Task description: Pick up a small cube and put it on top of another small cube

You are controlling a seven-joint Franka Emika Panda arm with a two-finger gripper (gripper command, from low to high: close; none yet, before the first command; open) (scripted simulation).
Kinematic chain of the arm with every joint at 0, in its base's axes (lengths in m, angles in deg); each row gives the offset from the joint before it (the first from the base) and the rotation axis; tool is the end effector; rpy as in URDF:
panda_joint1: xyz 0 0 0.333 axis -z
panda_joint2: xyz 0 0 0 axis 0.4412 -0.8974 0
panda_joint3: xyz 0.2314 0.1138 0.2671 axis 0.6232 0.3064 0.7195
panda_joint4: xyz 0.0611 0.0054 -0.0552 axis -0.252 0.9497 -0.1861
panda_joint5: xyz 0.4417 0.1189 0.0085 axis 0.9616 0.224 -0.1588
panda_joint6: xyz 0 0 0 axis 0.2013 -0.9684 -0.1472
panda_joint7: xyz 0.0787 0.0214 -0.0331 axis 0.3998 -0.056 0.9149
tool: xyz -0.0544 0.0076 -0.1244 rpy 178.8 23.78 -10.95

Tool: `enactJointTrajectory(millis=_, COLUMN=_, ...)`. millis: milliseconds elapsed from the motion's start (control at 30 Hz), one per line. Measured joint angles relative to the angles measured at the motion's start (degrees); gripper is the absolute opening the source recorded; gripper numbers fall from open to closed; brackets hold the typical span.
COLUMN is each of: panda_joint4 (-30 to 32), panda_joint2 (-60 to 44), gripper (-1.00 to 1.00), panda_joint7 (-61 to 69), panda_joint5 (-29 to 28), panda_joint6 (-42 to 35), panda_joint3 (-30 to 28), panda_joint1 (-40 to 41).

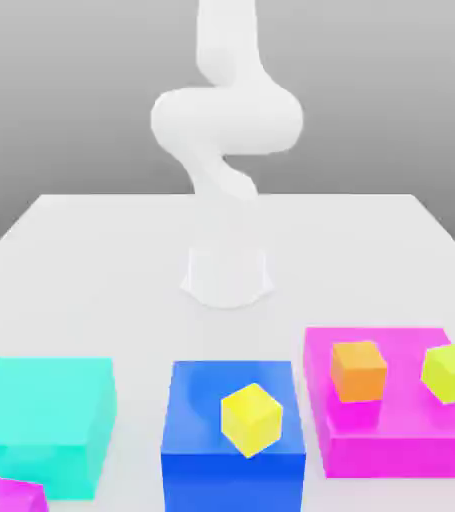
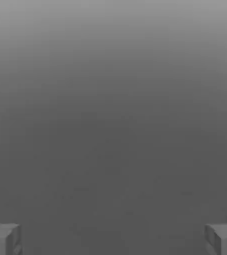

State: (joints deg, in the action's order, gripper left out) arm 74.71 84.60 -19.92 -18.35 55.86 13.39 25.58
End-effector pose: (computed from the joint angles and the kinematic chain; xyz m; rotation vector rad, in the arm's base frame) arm 0.4282 -0.0160 0.7057 -2.4645 1.0472 -0.9416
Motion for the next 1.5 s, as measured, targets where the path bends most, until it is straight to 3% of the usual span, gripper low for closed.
enactJointTrajectory(millis=567, panda_joint4=-4.73, panda_joint2=-35.68, gripper=0.00, panda_joint7=14.43, panda_joint5=10.41, panda_joint6=6.61, panda_joint3=-12.20, panda_joint1=-0.39)
enactJointTrajectory(millis=800, panda_joint4=-6.60, panda_joint2=-49.98, gripper=0.00, panda_joint7=19.43, panda_joint5=13.37, panda_joint6=9.49, panda_joint3=-13.30, panda_joint1=3.06)
enactJointTrajectory(millis=1067, panda_joint4=-8.57, panda_joint2=-65.42, gripper=0.00, panda_joint7=22.55, panda_joint5=13.01, panda_joint6=13.66, panda_joint3=-14.85, panda_joint1=6.71)
enactJointTrajectory(millis=1167, panda_joint4=-9.86, panda_joint2=-71.60, gripper=0.00, panda_joint7=24.18, panda_joint5=14.89, panda_joint6=17.77, panda_joint3=-13.03, panda_joint1=8.55)
enactJointTrajectory(millis=1200, panda_joint4=-10.31, panda_joint2=-73.62, gripper=-1.00, panda_joint7=24.74, panda_joint5=15.66, panda_joint6=19.27, panda_joint3=-12.19, panda_joint1=9.25)
enactJointTrajectory(millis=1500, panda_joint4=-9.70, panda_joint2=-71.00, gripper=-1.00, panda_joint7=23.98, panda_joint5=14.52, panda_joint6=17.20, panda_joint3=-13.29, panda_joint1=8.44)
